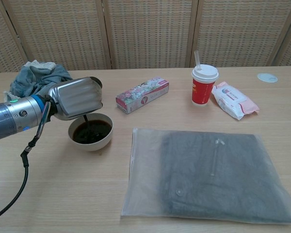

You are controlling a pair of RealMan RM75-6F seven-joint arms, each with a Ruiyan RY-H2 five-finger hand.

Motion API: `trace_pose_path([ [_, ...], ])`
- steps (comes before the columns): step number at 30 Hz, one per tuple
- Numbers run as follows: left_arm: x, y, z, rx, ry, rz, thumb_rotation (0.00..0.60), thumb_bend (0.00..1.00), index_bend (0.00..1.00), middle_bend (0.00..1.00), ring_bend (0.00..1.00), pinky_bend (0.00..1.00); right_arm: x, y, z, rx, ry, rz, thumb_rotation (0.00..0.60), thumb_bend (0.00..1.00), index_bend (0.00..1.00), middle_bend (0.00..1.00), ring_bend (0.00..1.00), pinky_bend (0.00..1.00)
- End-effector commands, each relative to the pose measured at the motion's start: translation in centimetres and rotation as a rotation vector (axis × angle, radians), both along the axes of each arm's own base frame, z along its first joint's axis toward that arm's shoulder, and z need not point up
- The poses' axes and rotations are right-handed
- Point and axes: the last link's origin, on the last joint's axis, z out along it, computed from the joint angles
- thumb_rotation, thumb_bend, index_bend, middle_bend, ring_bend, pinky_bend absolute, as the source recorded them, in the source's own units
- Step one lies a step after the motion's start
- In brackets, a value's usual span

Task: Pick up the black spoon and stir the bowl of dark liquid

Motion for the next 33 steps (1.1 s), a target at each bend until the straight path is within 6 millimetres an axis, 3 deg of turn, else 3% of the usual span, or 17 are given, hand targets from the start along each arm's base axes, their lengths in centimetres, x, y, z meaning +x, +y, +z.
trace_pose_path([
  [1, 0.2, -0.2, -0.1, -0.004, -0.009, 0.004, 0.6, 0.41, 0.66, 0.82, 0.65, 0.54, 0.0, 0.0, 0.0, -0.001, -0.001, 0.0, 0.6, 0.34, 0.29, 0.3, 0.15, 0.12],
  [16, 1.9, 0.8, -1.5, 0.02, -0.013, -0.005, 0.6, 0.41, 0.66, 0.82, 0.65, 0.54, -0.2, 0.4, 0.2, -0.01, 0.004, -0.017, 0.6, 0.34, 0.29, 0.3, 0.15, 0.12],
  [33, -0.8, 1.3, 0.2, 0.045, -0.014, 0.063, 0.6, 0.41, 0.66, 0.82, 0.65, 0.54, 0.0, 0.2, 0.0, -0.003, 0.001, -0.007, 0.6, 0.34, 0.29, 0.3, 0.15, 0.12],
])
